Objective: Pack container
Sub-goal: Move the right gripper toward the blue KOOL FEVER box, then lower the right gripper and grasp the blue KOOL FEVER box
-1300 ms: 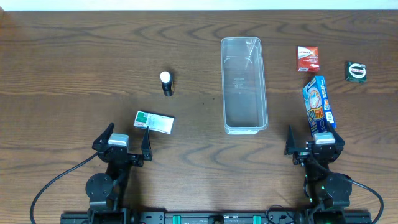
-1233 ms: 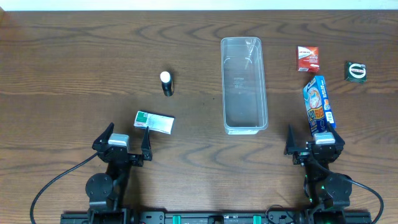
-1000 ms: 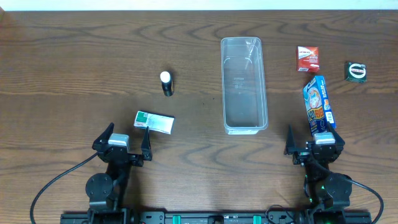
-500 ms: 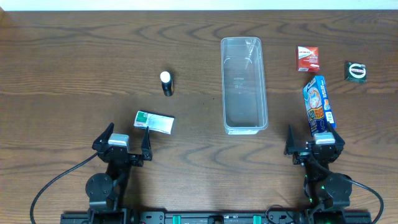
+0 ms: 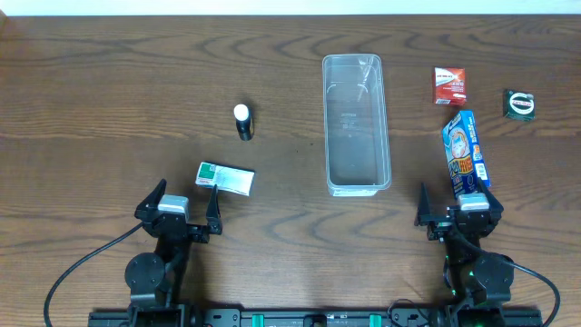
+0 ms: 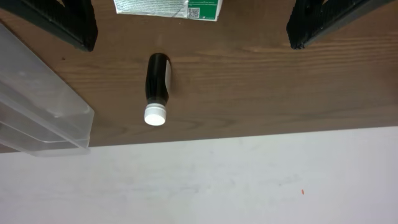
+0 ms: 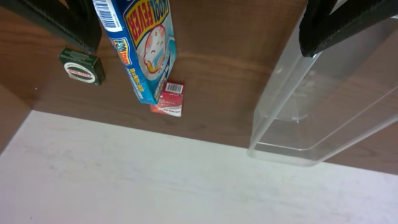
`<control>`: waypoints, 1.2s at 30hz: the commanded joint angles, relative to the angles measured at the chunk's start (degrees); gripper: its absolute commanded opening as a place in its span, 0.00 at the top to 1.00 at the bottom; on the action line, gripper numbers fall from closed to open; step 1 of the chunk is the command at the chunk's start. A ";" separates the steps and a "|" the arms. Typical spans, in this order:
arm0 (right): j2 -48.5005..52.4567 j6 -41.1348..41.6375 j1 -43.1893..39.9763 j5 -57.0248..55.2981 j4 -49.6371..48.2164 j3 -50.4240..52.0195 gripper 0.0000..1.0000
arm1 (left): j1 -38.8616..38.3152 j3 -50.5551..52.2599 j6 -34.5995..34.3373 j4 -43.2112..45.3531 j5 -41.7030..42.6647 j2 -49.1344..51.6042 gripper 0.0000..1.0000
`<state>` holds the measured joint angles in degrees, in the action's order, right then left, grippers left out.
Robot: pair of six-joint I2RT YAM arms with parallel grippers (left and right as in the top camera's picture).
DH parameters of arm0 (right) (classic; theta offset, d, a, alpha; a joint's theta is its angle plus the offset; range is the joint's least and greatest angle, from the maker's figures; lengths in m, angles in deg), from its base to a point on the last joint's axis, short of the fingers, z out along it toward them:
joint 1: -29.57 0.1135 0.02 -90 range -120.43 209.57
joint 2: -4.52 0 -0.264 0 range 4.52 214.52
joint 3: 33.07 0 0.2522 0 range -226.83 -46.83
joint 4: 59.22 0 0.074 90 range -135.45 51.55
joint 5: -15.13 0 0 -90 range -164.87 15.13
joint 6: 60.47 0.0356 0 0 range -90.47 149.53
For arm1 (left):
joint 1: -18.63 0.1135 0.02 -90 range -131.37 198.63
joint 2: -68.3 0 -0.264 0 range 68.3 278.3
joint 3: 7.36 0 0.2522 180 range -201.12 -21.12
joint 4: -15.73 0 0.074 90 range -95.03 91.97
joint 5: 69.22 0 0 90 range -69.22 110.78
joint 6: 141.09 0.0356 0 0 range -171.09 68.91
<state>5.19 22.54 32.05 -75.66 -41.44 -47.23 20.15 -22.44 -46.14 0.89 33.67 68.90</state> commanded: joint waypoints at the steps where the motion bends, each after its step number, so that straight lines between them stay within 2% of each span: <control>1: -0.35 -0.79 0.44 0.63 0.28 0.11 0.01 | 0.39 1.09 0.39 -1.86 0.15 -0.37 0.02; 11: -0.35 -0.90 0.44 -0.57 -2.43 0.11 0.01 | 0.39 1.09 0.39 -1.86 0.15 -0.37 0.02; 18: -0.35 17.38 0.48 17.33 -5.81 0.11 0.01 | 0.39 1.09 0.39 -1.86 0.15 -0.37 0.02; 21: -0.35 21.62 0.48 24.68 -11.19 0.09 0.01 | 0.39 1.09 0.39 -1.86 0.15 -0.37 0.02; 25: -0.35 21.42 0.48 31.34 -26.45 -0.57 0.01 | 0.39 1.09 0.39 -1.84 0.15 -0.37 0.02; 27: -0.28 19.43 0.48 31.17 -28.24 -3.08 0.01 | 0.39 1.09 0.39 -1.84 0.15 -0.37 0.02; 29: 0.76 13.75 0.35 29.94 -23.50 -8.13 0.01 | 0.39 1.09 0.39 -1.86 0.15 -0.37 0.02; 32: 6.14 3.69 -0.42 24.06 -7.96 -18.43 0.01 | 0.39 1.09 0.39 -1.86 0.15 -0.37 0.02; 34: 13.29 -0.90 -1.62 16.74 2.67 -26.95 0.01 | 0.39 1.09 0.39 -1.86 0.15 -0.37 0.02; 36: 20.02 -2.86 -2.99 11.82 8.76 -34.01 0.01 | 0.39 1.09 0.39 -1.86 0.15 -0.37 0.02</control>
<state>16.88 28.18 31.04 -53.37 -37.33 -71.91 20.15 -22.44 -46.14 0.91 33.67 68.90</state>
